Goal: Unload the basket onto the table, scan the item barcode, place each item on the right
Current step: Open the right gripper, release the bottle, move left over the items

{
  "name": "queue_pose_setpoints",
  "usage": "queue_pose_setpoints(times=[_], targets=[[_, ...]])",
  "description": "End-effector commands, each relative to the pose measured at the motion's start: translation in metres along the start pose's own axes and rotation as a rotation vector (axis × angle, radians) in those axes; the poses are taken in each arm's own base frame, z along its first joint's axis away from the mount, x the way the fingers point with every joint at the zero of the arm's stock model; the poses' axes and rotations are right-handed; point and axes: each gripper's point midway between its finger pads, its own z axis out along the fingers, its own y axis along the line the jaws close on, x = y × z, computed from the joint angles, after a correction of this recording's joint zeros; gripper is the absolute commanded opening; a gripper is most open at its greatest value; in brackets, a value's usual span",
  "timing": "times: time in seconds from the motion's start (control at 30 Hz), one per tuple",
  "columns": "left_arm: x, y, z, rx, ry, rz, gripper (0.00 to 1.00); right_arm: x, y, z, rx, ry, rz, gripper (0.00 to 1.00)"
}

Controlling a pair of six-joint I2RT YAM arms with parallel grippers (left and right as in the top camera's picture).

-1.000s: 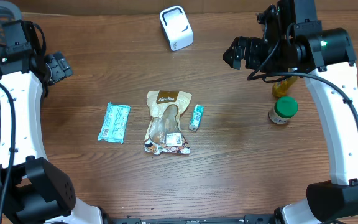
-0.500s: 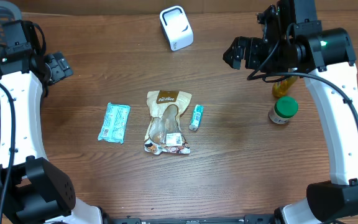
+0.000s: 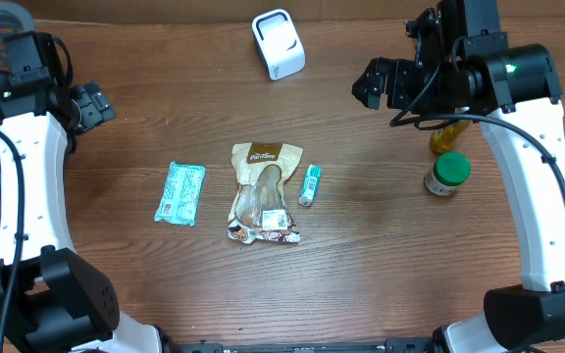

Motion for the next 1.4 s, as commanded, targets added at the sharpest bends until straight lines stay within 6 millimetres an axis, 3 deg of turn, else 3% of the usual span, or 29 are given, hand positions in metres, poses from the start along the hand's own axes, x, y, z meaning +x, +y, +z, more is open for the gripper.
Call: queue_pose_setpoints(times=[0.0, 0.17, 0.3, 0.57, 0.93, 1.3, 1.37], targets=[[-0.009, 0.005, -0.007, -0.01, -0.031, -0.002, 1.0, 0.001, 0.0, 0.002, -0.006, 0.004, 0.006, 1.0], [-0.009, 0.005, -0.007, -0.01, -0.031, -0.002, 0.99, 0.0, 0.0, 0.002, -0.007, 0.003, 0.005, 1.0], [-0.009, 0.005, -0.007, -0.01, -0.031, -0.002, 1.0, -0.014, 0.004, 0.002, -0.024, -0.055, -0.012, 1.0], [-0.009, 0.005, -0.007, -0.01, -0.031, -0.002, 1.0, -0.023, 0.007, 0.001, -0.035, -0.093, -0.024, 1.0], [-0.009, 0.005, -0.007, -0.01, -0.031, -0.002, 1.0, 0.012, -0.004, 0.012, 0.003, 0.048, 0.014, 1.0], [-0.009, 0.005, -0.007, -0.01, -0.031, -0.002, 1.0, 0.029, -0.015, 0.032, 0.021, 0.107, 0.033, 1.0], [-0.009, 0.005, -0.007, -0.01, -0.031, -0.002, 0.99, 0.032, -0.017, 0.036, 0.024, 0.118, 0.037, 0.96]])
